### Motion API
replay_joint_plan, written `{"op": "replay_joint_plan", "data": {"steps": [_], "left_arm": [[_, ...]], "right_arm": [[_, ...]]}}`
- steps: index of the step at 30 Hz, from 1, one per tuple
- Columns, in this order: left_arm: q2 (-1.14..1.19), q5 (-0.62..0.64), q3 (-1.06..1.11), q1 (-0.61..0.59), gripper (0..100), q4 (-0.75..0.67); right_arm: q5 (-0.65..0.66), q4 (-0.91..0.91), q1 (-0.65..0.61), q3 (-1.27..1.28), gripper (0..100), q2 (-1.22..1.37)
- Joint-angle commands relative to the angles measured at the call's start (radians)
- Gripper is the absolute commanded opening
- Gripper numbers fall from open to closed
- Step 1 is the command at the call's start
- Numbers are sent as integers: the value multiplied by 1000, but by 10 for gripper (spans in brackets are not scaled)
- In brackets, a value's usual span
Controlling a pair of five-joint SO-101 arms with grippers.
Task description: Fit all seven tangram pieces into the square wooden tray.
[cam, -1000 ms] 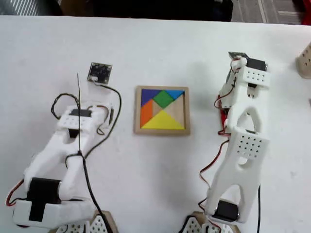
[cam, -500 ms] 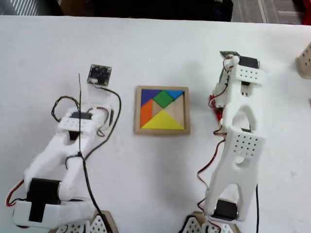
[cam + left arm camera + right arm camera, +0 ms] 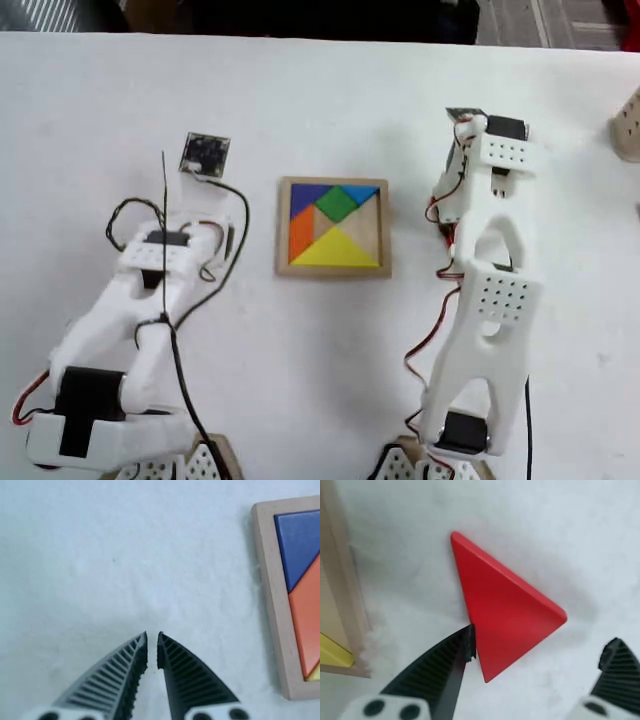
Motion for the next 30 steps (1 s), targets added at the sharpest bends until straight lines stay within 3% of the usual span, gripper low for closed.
{"op": "replay_joint_plan", "data": {"steps": [1, 16, 21, 30], "left_arm": [[-44, -9, -9, -4, 61, -26], [-44, -9, -9, -4, 61, -26], [-44, -9, -9, -4, 61, -26], [-44, -9, -9, -4, 61, -26]], "right_arm": [[12, -31, -5, -26, 376, -30], [35, -73, 7, -28, 376, 35], [43, 18, 5, -95, 376, -25], [71, 16, 54, -104, 376, -113]]}}
